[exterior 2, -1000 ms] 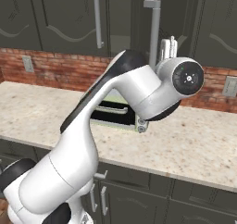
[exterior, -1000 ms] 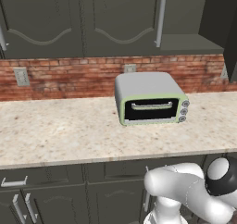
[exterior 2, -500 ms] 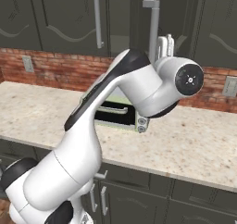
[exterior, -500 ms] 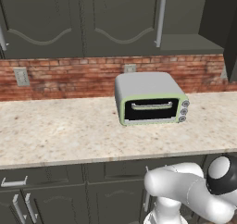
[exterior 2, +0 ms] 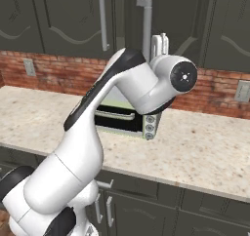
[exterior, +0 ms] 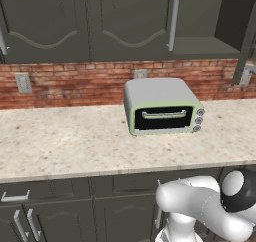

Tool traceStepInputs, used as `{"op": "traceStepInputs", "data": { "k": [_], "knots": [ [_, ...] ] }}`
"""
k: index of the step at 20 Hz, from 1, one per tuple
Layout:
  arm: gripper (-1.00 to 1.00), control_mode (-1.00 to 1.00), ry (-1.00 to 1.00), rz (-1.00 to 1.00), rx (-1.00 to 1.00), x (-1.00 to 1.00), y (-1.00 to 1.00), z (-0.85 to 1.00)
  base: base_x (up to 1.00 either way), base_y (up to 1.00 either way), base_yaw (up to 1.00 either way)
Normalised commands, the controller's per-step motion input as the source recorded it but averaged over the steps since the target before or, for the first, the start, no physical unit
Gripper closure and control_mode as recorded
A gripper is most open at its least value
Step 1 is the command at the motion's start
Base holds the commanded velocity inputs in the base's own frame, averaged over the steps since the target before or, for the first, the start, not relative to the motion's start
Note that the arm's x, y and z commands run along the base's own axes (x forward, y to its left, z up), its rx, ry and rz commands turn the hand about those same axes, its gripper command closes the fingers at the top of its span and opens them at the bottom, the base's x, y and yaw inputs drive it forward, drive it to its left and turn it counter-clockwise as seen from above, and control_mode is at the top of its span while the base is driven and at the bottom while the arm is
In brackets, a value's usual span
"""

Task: Close all open cabinet doors.

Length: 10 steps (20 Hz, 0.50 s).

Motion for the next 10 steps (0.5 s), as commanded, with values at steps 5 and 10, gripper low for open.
{"op": "traceStepInputs", "data": {
  "k": [5, 10],
  "knots": [
    [-1.0, -1.0, 0.0, 0.04, 0.0, 0.57, 0.47, -0.03, 0.0, 0.0, 0.0],
    [-1.0, -1.0, 0.0, 0.07, 0.0, 0.63, 0.45, -0.03, 0.0, 0.0, 0.0]
  ]
}}
